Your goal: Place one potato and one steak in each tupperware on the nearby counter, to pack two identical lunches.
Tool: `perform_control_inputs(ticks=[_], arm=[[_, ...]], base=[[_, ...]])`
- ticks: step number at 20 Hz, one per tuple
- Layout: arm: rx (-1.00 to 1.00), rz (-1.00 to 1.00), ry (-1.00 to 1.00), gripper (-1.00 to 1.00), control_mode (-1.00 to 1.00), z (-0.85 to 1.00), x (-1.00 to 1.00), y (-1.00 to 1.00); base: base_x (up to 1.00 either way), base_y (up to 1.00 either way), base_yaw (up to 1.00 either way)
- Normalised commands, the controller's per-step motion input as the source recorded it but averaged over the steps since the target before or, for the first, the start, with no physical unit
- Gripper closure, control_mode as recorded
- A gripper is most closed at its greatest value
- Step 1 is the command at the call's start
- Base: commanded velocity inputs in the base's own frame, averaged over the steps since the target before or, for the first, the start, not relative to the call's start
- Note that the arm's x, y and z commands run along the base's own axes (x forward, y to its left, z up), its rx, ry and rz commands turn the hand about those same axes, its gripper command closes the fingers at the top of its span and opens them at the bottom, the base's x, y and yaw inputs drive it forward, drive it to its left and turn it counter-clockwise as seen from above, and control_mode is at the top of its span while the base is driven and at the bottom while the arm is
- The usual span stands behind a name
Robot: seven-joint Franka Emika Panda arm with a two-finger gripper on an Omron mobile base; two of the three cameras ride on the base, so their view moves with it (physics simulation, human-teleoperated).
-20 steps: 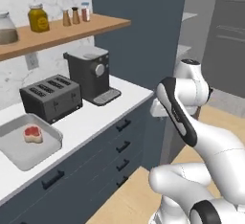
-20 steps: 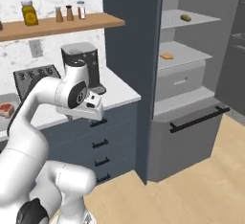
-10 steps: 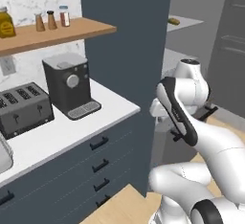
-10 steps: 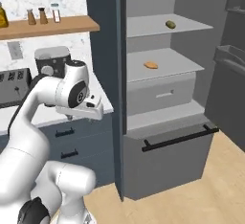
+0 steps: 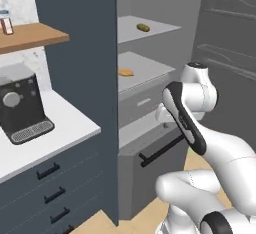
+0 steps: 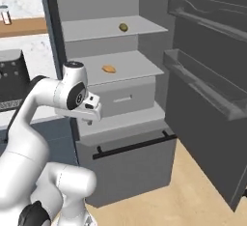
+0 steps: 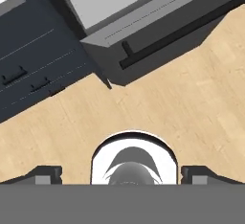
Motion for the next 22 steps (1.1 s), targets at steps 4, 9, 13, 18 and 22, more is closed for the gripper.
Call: perform_control_inputs(ticks=[4,9,13,18,22], arm=[[0.0,0.0,0.0,-1.0,1.0,0.0,0.0,0.0],[0.0,0.0,0.0,-1.0,1.0,0.0,0.0,0.0],[0.0,0.0,0.0,-1.0,1.0,0.0,0.0,0.0],[0.0,0.0,0.0,-1.0,1.0,0.0,0.0,0.0],[0.0,0.0,0.0,-1.0,1.0,0.0,0.0,0.0]], base=[[0.64,-0.5,0.08],[0.64,-0.5,0.23],[0.51,-0.46,0.3],[0.07,-0.01,0.39],[0.5,0.0,0.34]])
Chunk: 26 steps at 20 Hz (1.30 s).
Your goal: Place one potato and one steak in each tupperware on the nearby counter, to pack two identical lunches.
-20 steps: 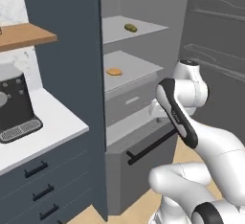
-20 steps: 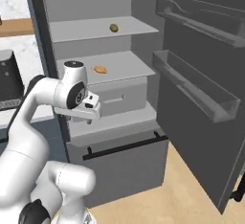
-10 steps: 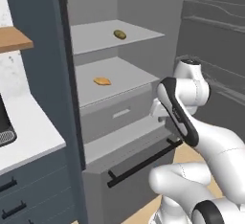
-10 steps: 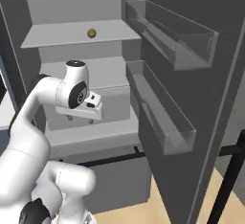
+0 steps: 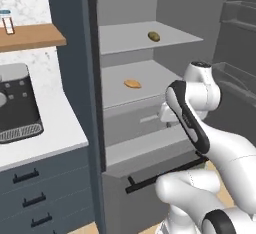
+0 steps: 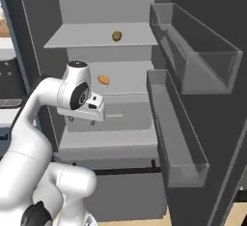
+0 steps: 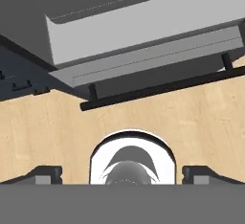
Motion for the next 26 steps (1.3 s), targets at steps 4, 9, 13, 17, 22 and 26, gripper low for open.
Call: perform_control_inputs(ticks=[4,9,13,17,22,26], arm=[[0.0,0.0,0.0,-1.0,1.0,0.0,0.0,0.0],[0.0,0.0,0.0,-1.0,1.0,0.0,0.0,0.0],[0.0,0.0,0.0,-1.0,1.0,0.0,0.0,0.0],[0.0,0.0,0.0,-1.0,1.0,0.0,0.0,0.0],[0.0,0.0,0.0,-1.0,1.0,0.0,0.0,0.0],[0.0,0.01,-0.02,-1.0,-1.0,0.0,0.0,0.0]], base=[[0.93,-0.11,0.23],[0.26,-0.41,0.16],[-0.16,-0.53,0.12],[0.07,-0.14,0.09],[0.05,0.0,0.03],[0.0,0.0,0.0]])
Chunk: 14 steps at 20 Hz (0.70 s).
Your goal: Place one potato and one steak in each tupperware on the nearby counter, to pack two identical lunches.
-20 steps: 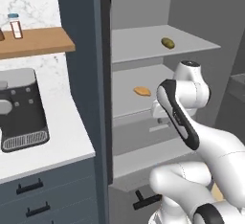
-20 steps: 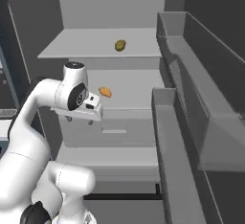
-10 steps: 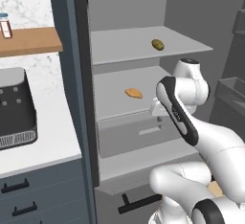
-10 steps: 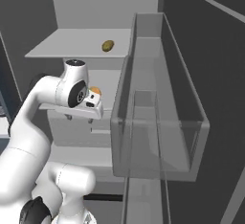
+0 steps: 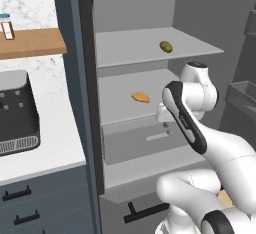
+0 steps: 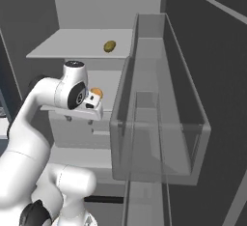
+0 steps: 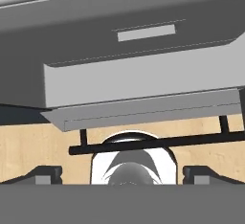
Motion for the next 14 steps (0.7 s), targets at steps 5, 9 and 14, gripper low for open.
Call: perform_control_inputs(ticks=[5,9,14], arm=[[0.0,0.13,-0.19,-1.0,-1.0,0.03,0.55,0.13],[0.0,0.1,-0.05,-1.0,-1.0,0.0,0.86,-0.01],[0.0,0.04,-0.01,-1.0,-1.0,0.0,0.84,-0.01]], base=[[0.0,0.0,0.0],[0.0,0.0,0.0],[0.0,0.0,0.0]])
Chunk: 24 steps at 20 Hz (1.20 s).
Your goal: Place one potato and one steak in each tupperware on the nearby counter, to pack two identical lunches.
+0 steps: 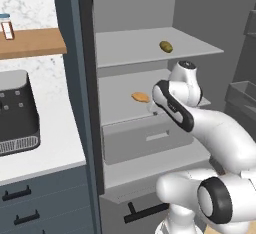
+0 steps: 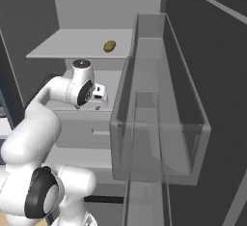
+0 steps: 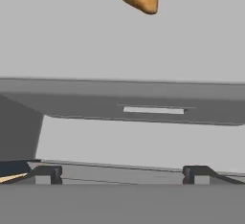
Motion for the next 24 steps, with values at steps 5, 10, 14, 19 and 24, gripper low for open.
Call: perform_control_inputs(ticks=[5,10,14,19,24], arm=[[-0.01,0.06,-0.18,-1.0,-1.0,0.0,0.58,0.0],[-0.07,0.03,-0.15,-1.0,-1.0,-0.26,0.36,0.0],[-0.05,0.0,0.0,-1.0,-1.0,-0.02,0.73,-0.02],[0.0,0.0,-0.01,-1.0,-1.0,0.0,0.64,-0.06],[0.0,0.01,0.0,-1.0,-1.0,0.0,0.32,-0.09]], base=[[0.0,0.0,0.0],[0.0,0.0,0.0],[0.0,0.0,0.0],[0.0,0.0,0.0],[0.0,0.0,0.0]])
